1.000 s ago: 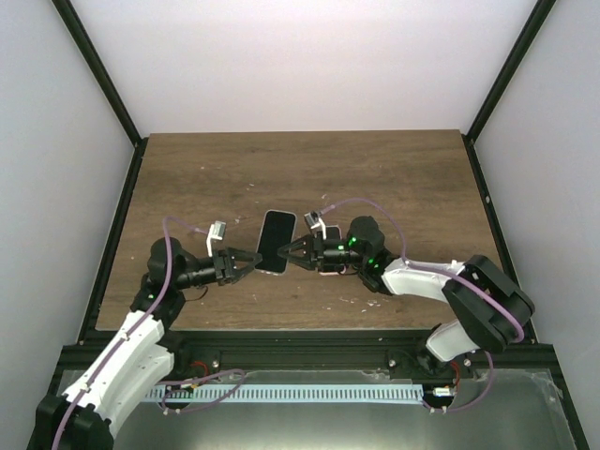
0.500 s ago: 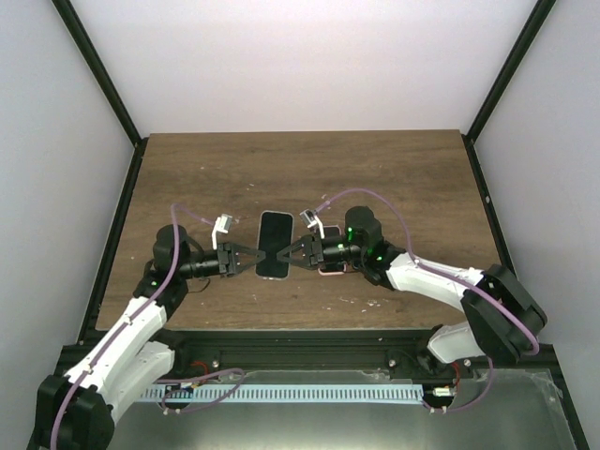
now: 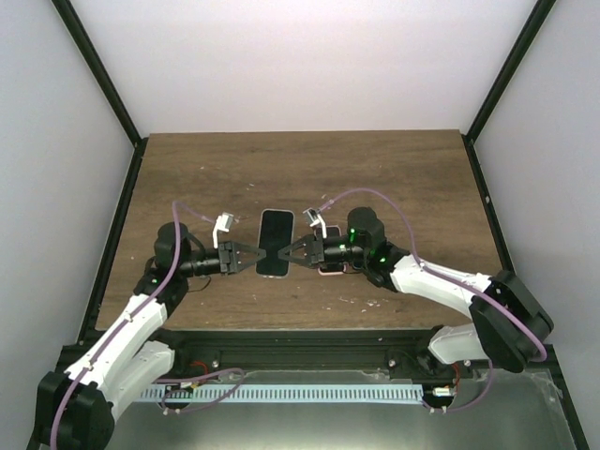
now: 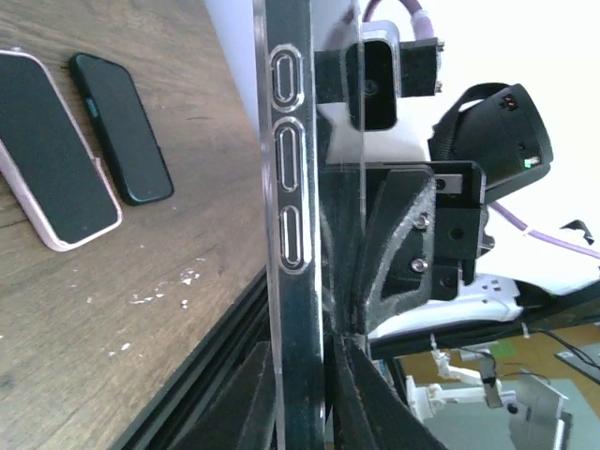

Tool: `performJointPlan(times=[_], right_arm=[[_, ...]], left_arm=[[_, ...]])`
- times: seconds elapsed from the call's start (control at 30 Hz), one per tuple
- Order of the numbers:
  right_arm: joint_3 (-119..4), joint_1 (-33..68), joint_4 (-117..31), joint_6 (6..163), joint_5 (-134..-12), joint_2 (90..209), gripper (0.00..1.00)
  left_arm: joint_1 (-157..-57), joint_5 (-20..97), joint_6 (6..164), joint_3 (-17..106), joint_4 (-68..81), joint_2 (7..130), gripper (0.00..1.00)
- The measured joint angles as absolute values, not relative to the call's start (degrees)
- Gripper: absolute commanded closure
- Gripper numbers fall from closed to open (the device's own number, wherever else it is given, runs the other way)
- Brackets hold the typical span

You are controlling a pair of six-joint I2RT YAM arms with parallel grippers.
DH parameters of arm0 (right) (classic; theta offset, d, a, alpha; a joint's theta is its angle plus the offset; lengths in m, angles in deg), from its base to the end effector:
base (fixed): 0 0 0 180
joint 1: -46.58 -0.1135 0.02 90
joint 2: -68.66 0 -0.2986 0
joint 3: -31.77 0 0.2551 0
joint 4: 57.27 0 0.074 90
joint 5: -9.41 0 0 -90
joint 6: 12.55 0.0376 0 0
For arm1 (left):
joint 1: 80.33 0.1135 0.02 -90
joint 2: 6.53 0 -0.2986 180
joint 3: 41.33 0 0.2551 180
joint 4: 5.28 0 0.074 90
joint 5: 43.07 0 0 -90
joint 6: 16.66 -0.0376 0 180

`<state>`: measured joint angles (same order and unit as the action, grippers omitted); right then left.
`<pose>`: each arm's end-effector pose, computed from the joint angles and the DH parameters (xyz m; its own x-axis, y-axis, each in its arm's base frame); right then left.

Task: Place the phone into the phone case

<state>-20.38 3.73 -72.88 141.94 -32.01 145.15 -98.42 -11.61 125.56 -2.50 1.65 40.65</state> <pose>0.1864 0.2114 0.2837 -0.9444 -0.0616 -0.3230 -0.3274 0.0850 0.9411 0.1419 -0.0801 0.2708 -0.8998 -0.1400 -0.4133 0.3805 0.2121 -0.9001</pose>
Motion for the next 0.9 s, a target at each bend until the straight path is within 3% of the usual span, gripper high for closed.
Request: performJointPlan(times=[0.07,0.27,0.67,0.9], right_arm=[[-20.42,3.71,-72.05,141.26,-32.77,144.98,0.99],[-20.55,3.77,-65.4,136.89,-36.51,145.09,0.99],[-34.82,6.53,-50.93,124.17,-39.61,166.55,0.98],[-39.9,8.45,-46.21,121.33,-38.94,178.35,0.95]], left_arm=[[-98.7,-9.99,124.23,-2.21,3.07,40.67,0.51],[-98.7,-1.05,118.28,1.13,15.88,40.65,0.01],[-98.68,18.77,106.0,14.18,38.54,30.9,0.0],[-98.68,22.4,104.6,14.2,42.76,27.12,0.0]])
